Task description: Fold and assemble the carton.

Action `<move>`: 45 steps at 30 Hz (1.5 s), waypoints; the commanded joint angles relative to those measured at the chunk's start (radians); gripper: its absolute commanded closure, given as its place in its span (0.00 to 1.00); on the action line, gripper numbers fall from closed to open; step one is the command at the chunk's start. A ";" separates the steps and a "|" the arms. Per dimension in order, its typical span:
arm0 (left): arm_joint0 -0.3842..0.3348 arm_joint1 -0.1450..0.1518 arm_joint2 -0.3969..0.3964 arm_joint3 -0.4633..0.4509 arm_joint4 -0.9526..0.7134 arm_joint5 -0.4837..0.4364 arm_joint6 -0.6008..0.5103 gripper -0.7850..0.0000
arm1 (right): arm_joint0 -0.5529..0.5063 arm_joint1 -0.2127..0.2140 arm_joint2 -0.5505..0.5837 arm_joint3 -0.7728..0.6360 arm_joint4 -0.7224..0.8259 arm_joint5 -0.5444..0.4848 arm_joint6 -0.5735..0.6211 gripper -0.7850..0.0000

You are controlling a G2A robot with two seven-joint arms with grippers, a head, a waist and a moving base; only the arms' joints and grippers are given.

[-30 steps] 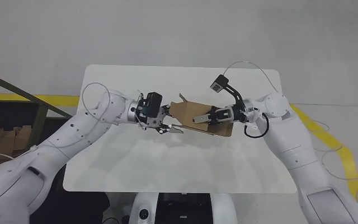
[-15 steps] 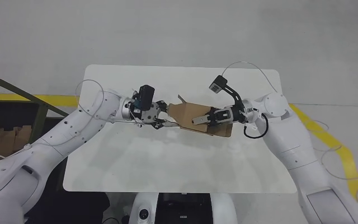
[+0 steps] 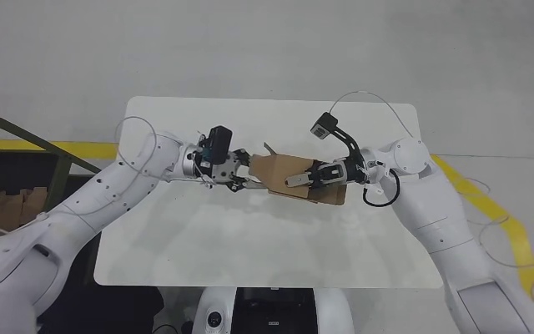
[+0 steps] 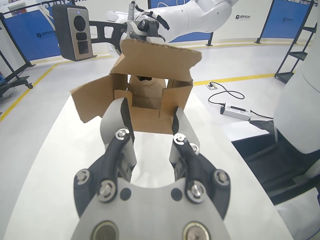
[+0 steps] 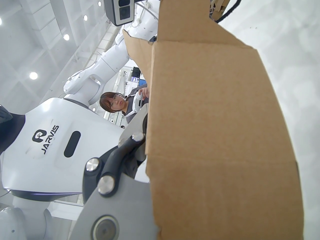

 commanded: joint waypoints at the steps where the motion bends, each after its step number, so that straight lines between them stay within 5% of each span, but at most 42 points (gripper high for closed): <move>1: -0.003 -0.003 0.002 -0.001 0.004 0.000 0.000 0.55 | 0.000 0.000 0.000 -0.001 -0.001 0.001 -0.001 1.00; 45: 0.053 -0.020 -0.086 -0.006 -0.029 0.000 -0.062 0.62 | -0.003 0.002 0.001 0.005 0.012 -0.005 -0.004 1.00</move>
